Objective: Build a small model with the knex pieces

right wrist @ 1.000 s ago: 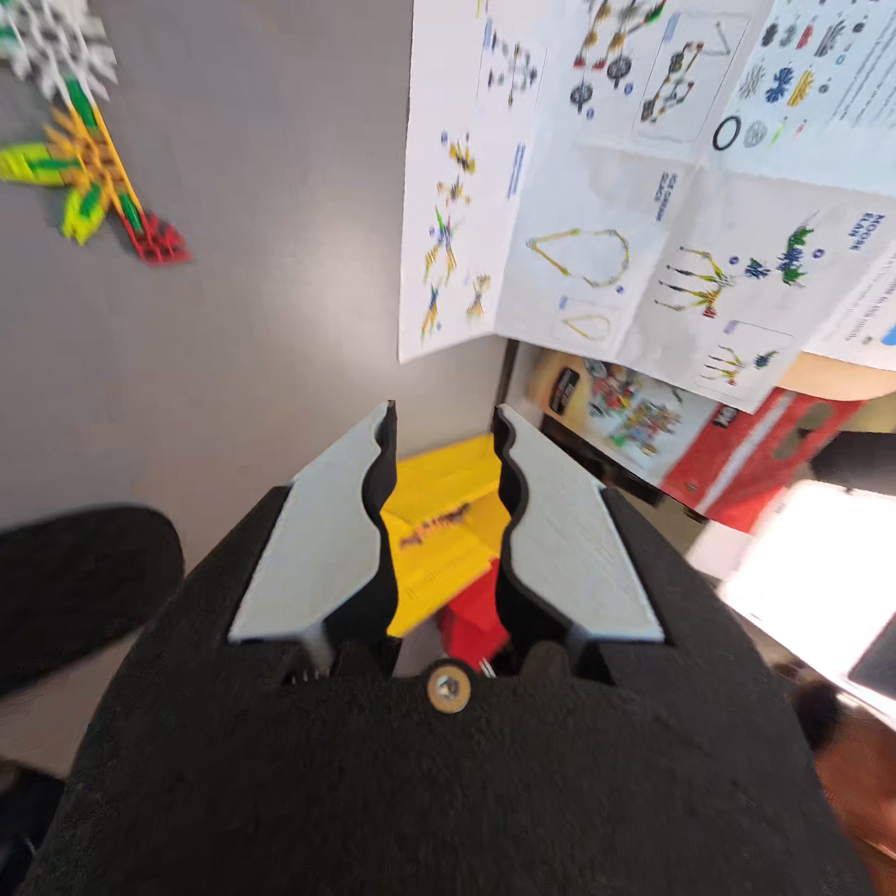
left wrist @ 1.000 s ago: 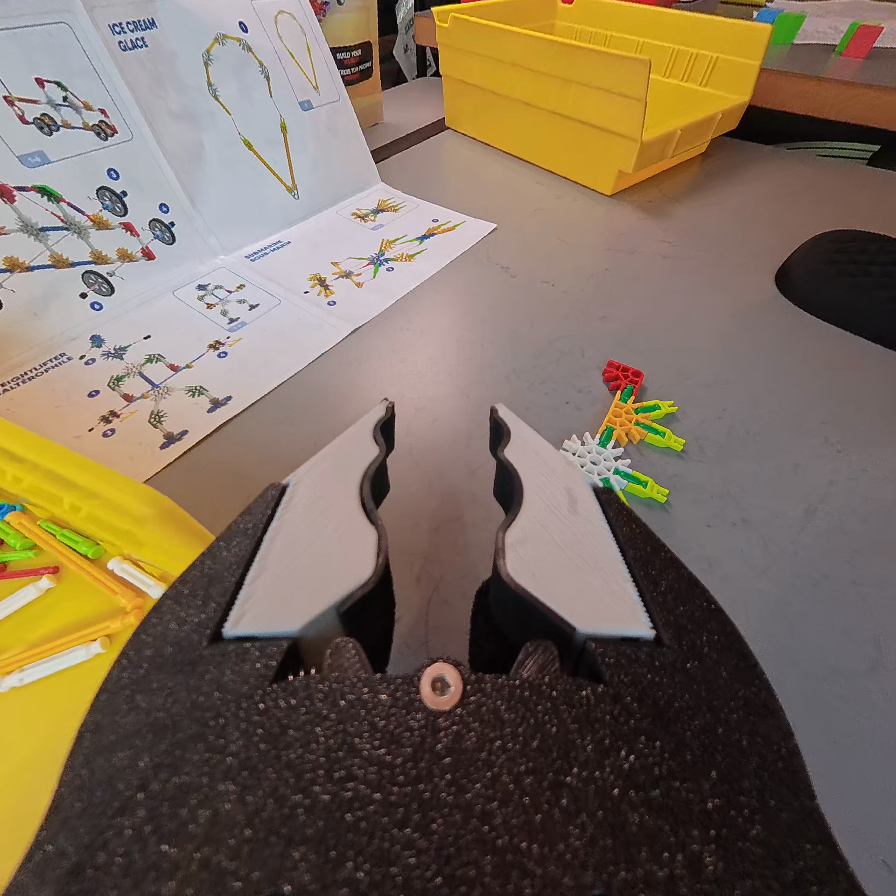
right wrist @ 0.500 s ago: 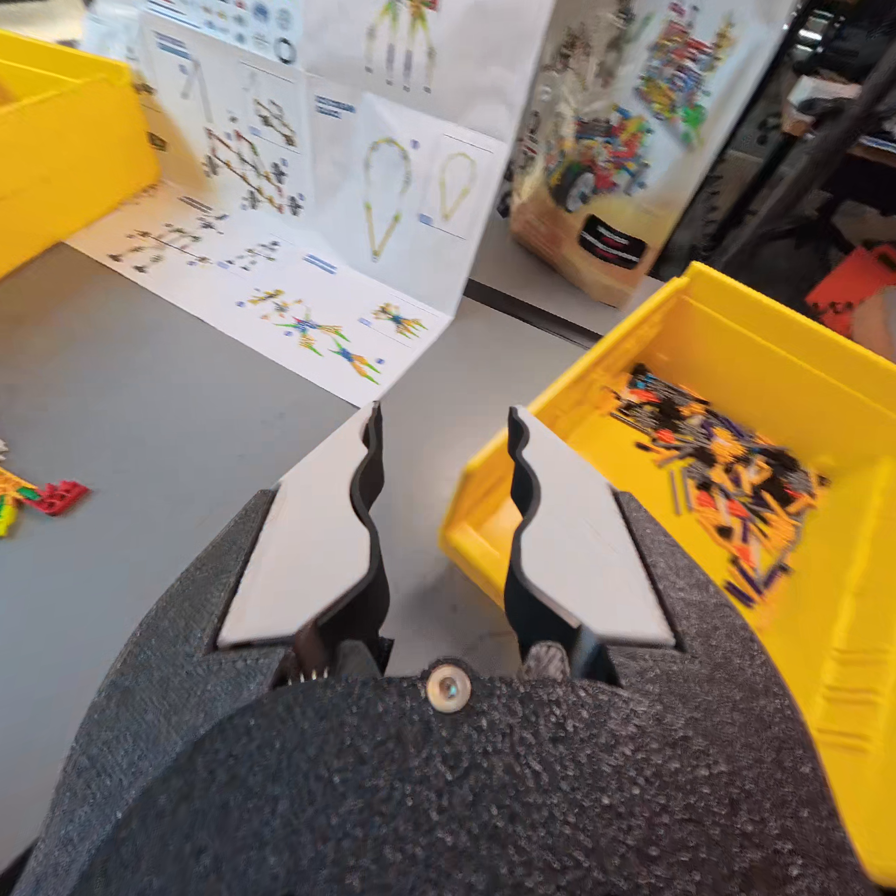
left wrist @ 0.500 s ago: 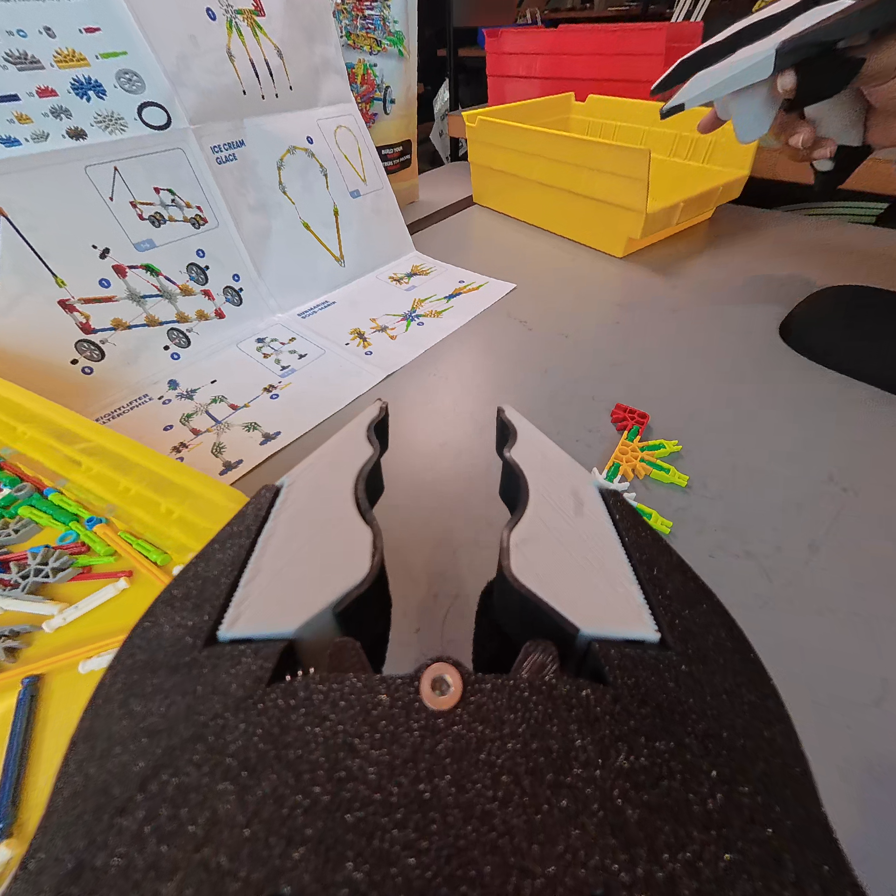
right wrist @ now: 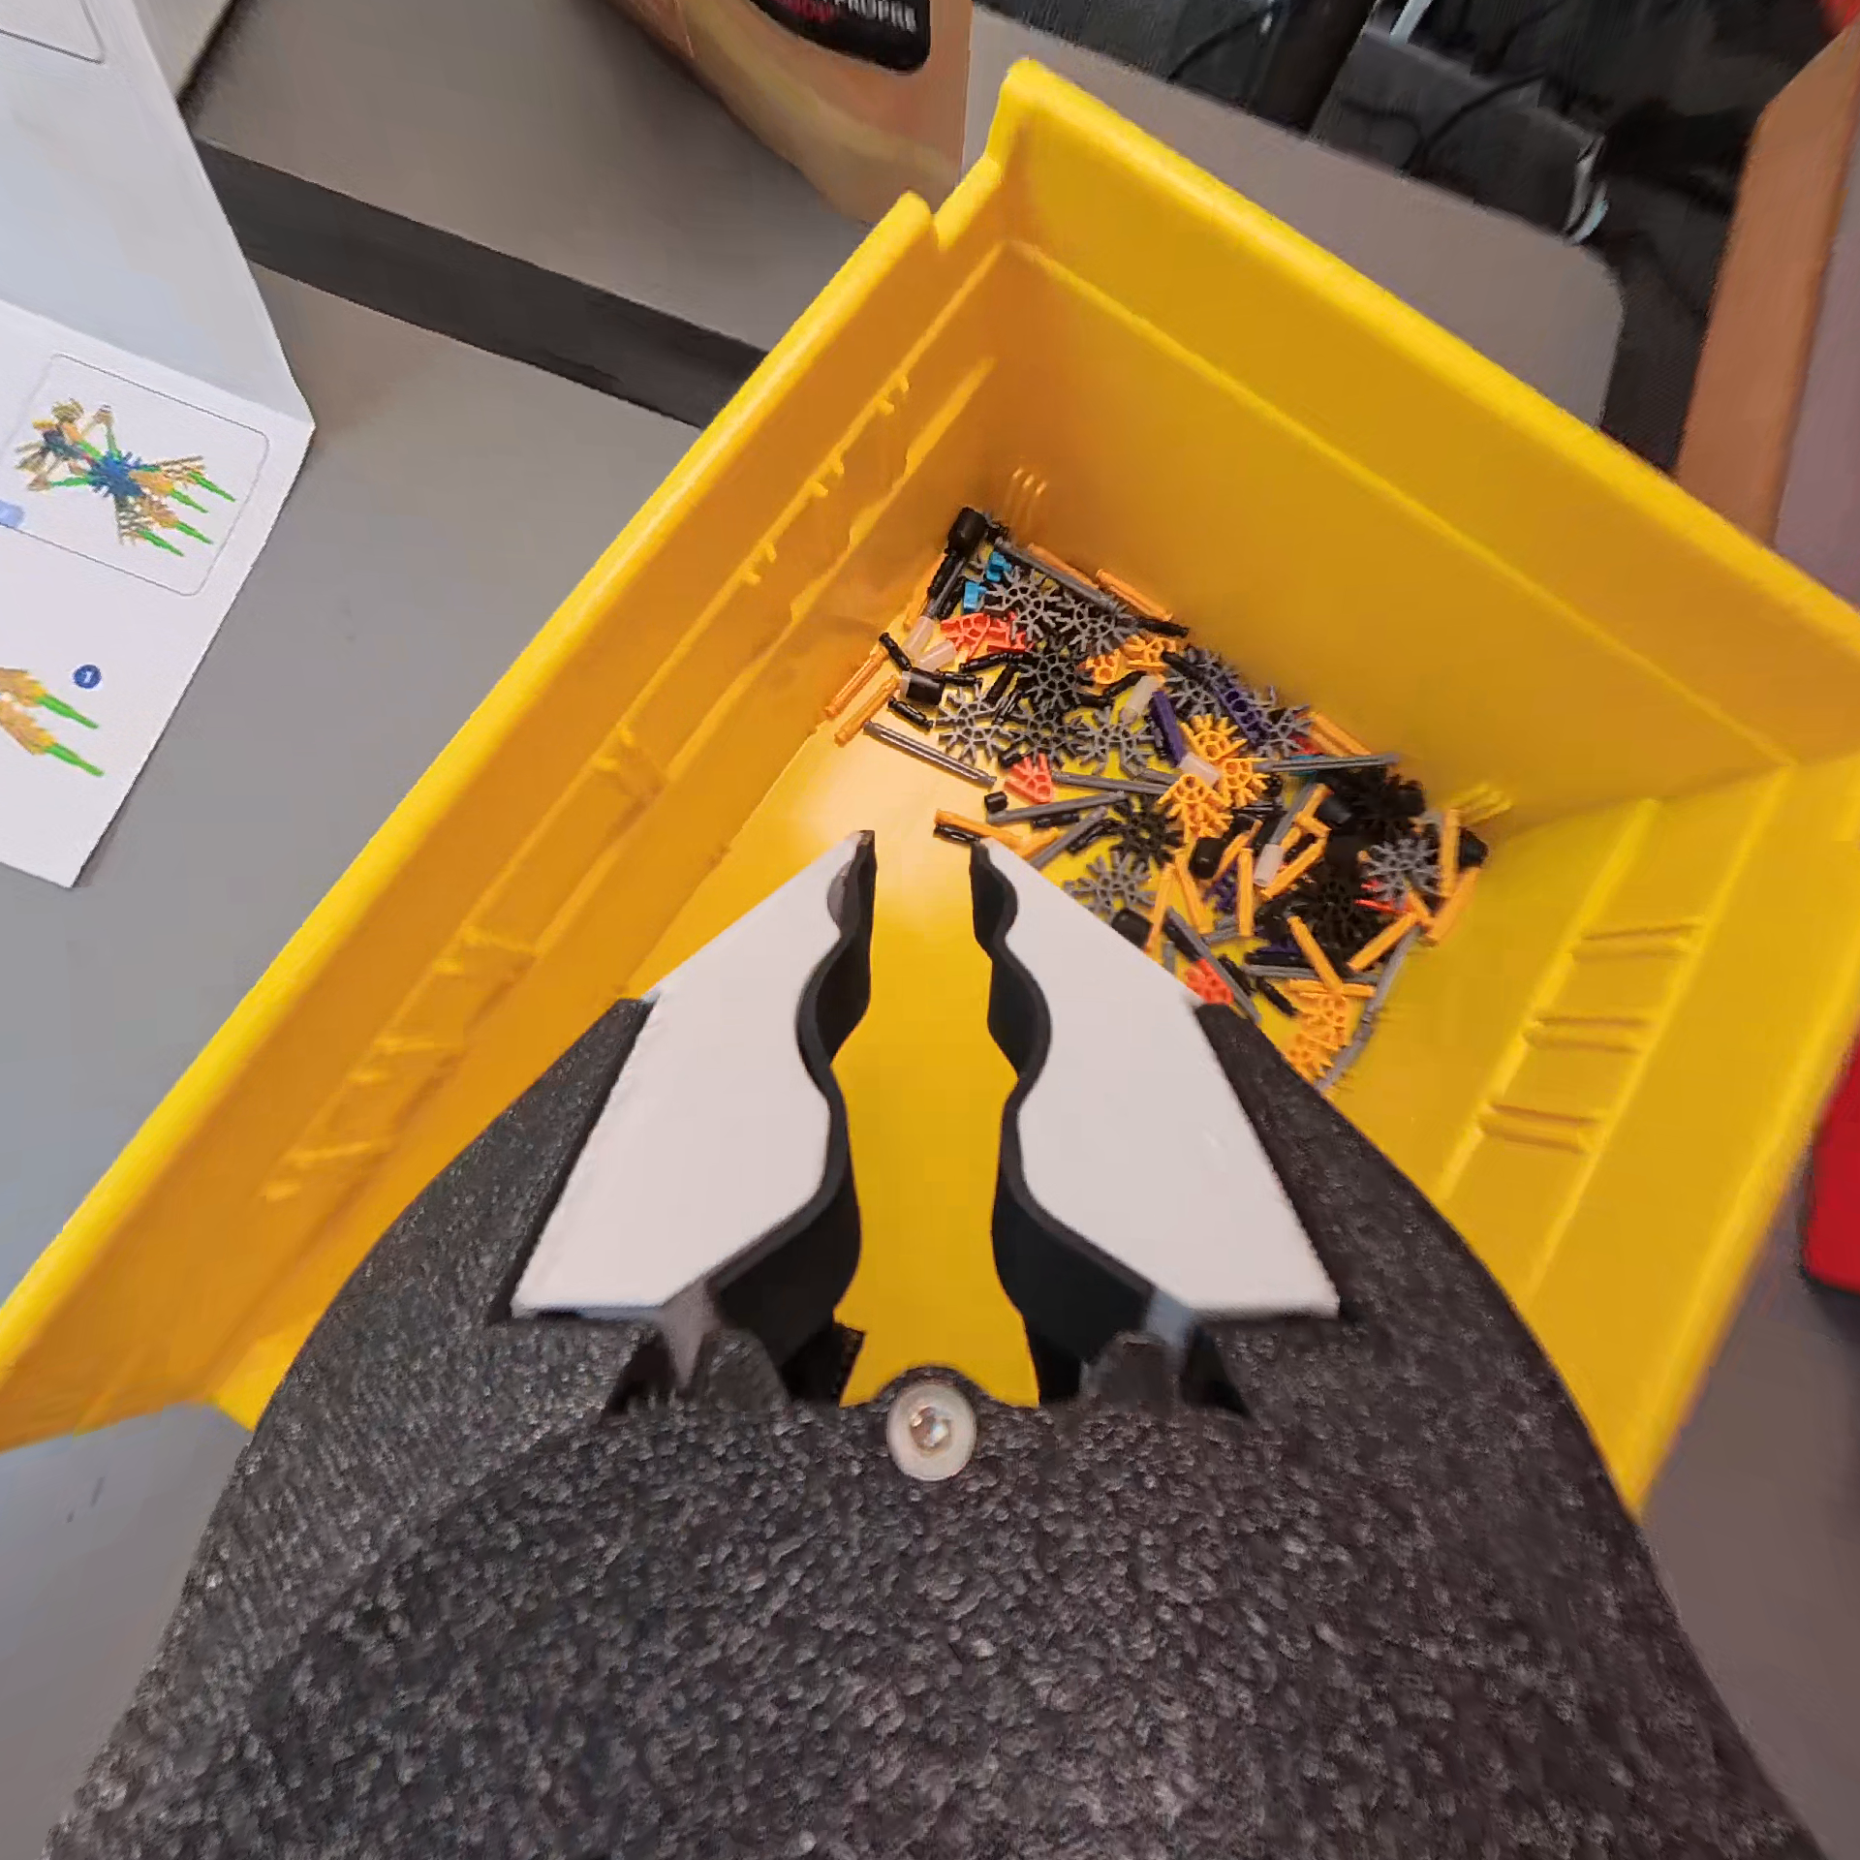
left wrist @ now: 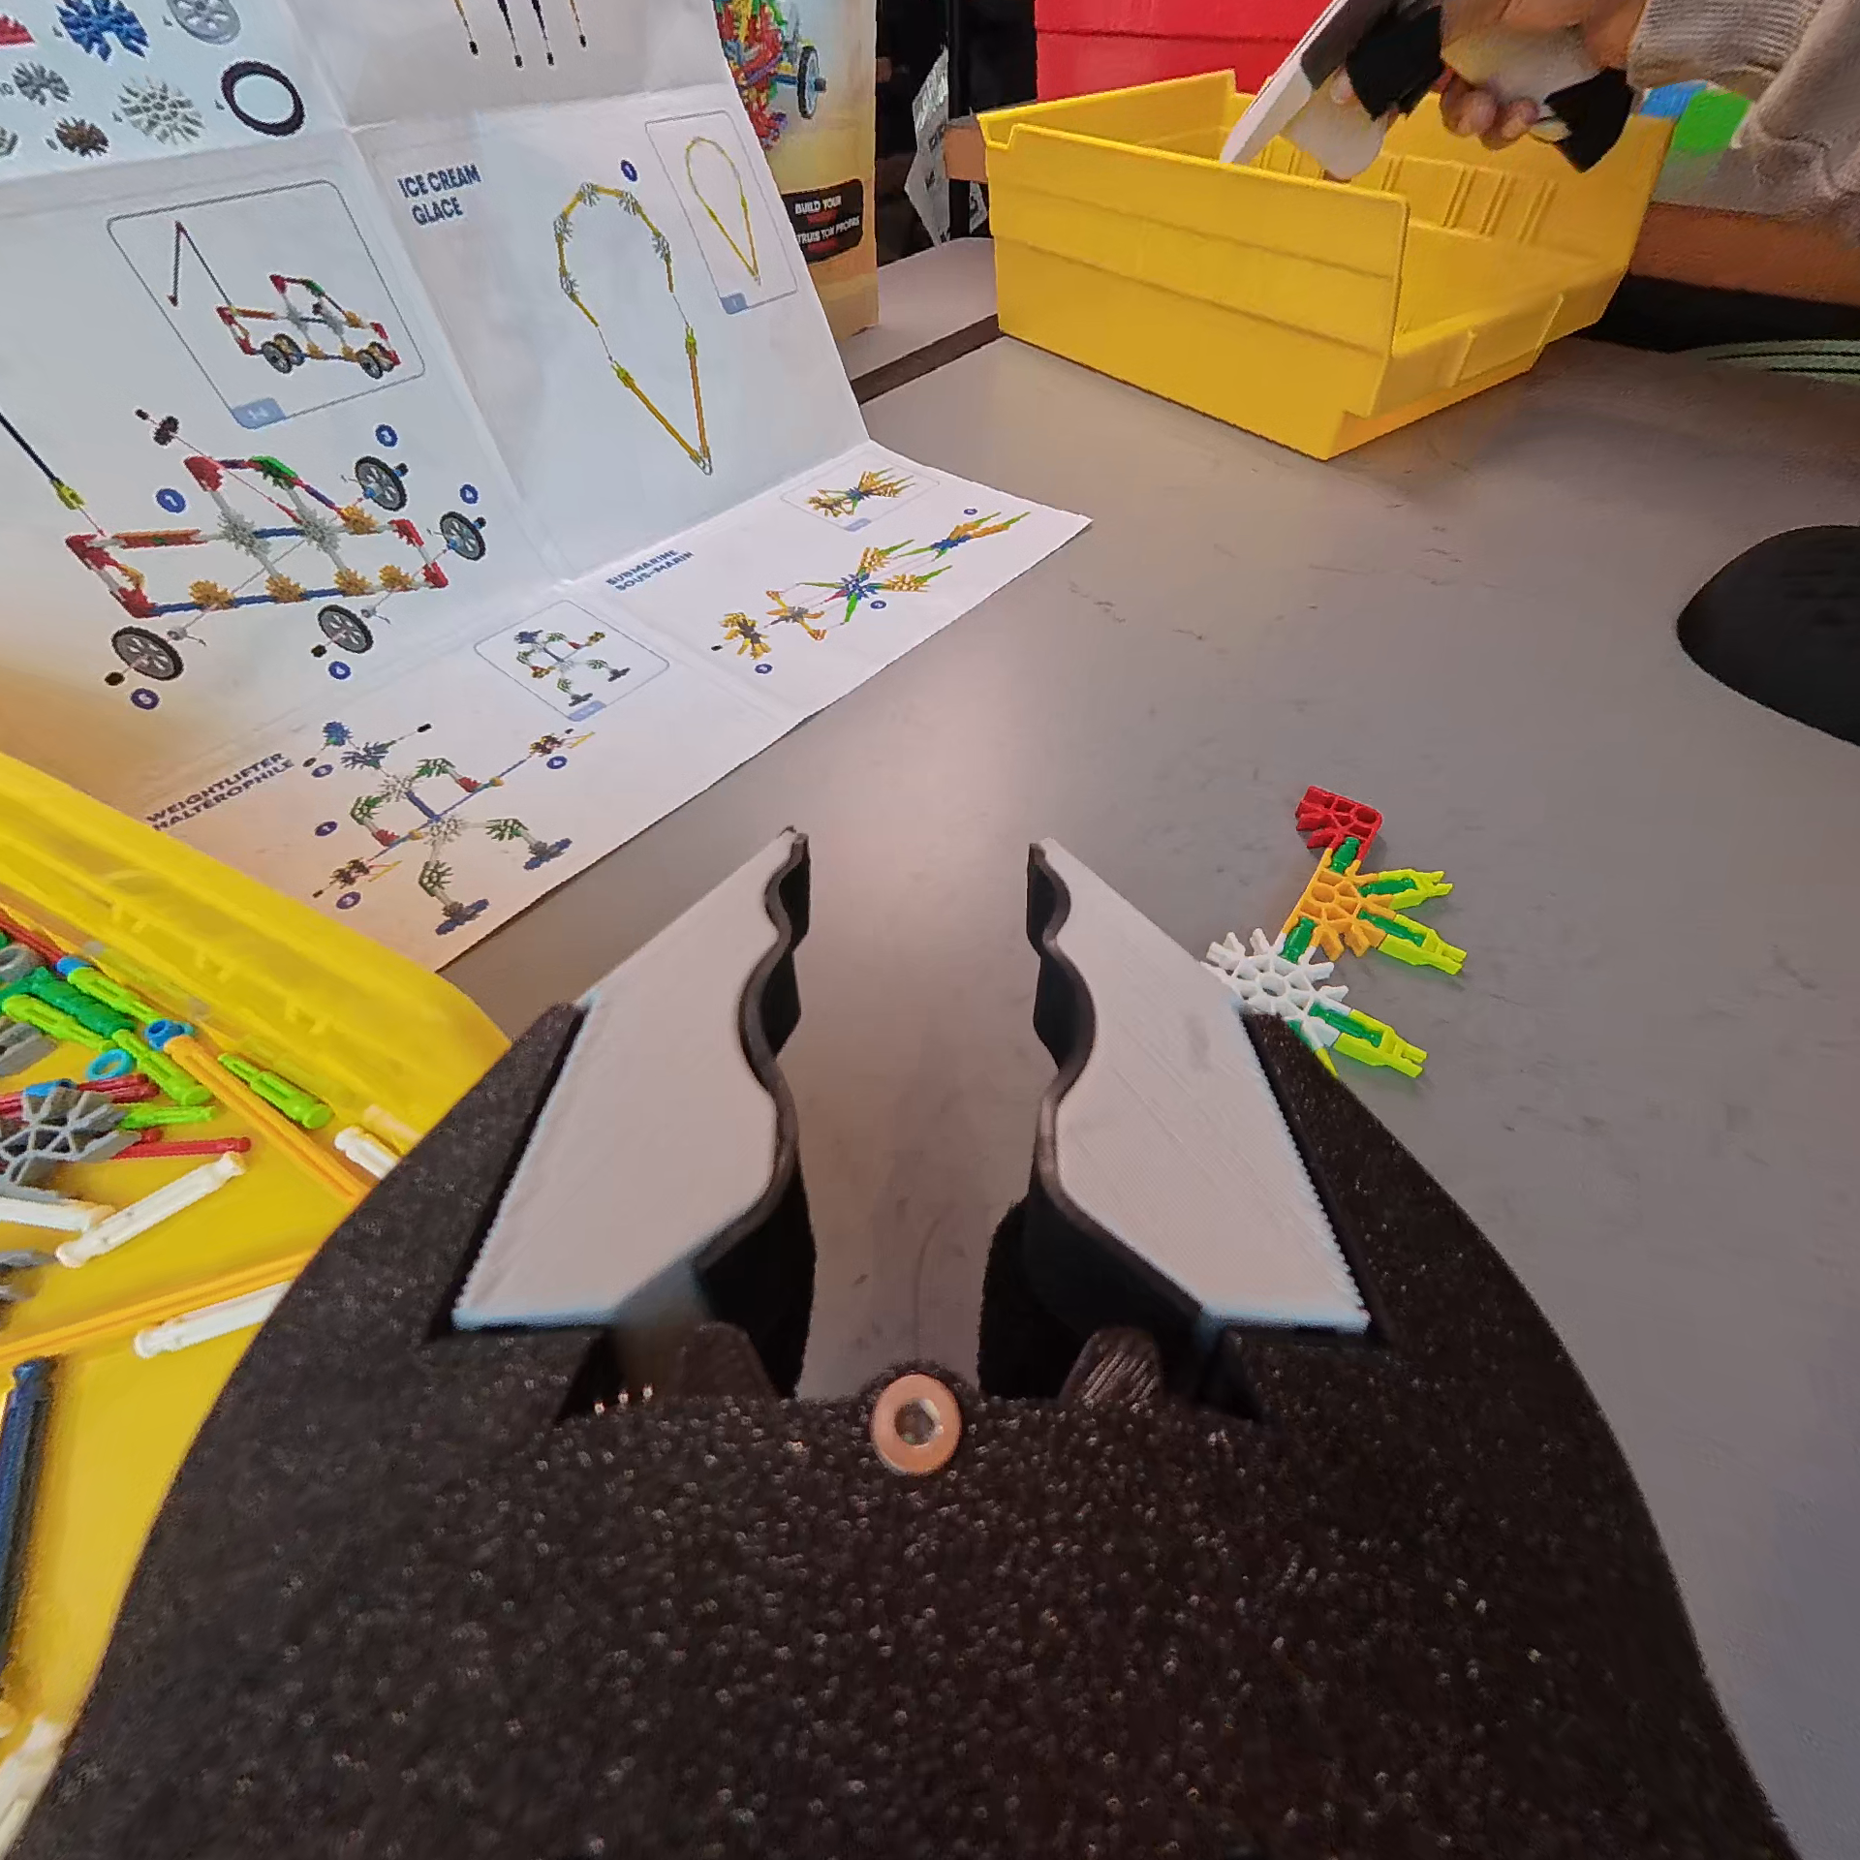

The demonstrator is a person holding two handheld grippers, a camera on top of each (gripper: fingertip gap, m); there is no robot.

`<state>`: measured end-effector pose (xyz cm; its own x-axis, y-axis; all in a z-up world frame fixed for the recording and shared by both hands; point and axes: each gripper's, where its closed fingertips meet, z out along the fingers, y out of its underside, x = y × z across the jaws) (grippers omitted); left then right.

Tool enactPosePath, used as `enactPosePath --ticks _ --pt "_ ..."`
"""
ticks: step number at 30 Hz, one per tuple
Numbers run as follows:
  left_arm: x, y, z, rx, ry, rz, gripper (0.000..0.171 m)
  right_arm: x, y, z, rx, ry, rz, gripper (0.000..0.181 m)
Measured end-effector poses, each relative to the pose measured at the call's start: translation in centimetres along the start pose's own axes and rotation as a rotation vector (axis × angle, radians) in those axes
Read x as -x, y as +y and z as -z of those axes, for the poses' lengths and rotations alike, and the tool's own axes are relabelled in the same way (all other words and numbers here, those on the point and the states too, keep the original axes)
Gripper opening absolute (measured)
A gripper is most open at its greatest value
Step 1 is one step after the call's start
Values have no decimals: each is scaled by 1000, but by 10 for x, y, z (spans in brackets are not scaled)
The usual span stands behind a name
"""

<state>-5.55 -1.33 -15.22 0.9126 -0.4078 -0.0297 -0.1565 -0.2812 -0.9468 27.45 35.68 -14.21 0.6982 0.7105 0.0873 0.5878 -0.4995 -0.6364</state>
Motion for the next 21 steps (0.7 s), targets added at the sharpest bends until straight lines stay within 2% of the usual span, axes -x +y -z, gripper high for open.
enactPosePath --ticks 3,7,11,13,16,17,19,21 --pt "1 3 -2 12 -3 1 43 -7 8 -35 92 -12 -49 20" --pt "1 5 -3 21 -6 -6 40 -2 12 -59 141 -64 -138 20" --pt "1 8 -4 32 0 -10 40 -6 19 -66 167 -11 -81 21" --pt "0 8 -5 36 5 -10 40 -8 27 -64 180 17 -43 10" --pt "-2 8 -6 36 17 -6 40 13 43 -50 238 -114 -55 1" --pt "-2 8 -5 34 22 -4 40 13 45 -44 240 -107 -36 1" --pt "-3 7 -5 28 30 -1 40 8 30 -29 126 -45 -22 7" --pt "-5 6 -5 26 39 3 40 20 -12 0 -126 -62 -29 18"
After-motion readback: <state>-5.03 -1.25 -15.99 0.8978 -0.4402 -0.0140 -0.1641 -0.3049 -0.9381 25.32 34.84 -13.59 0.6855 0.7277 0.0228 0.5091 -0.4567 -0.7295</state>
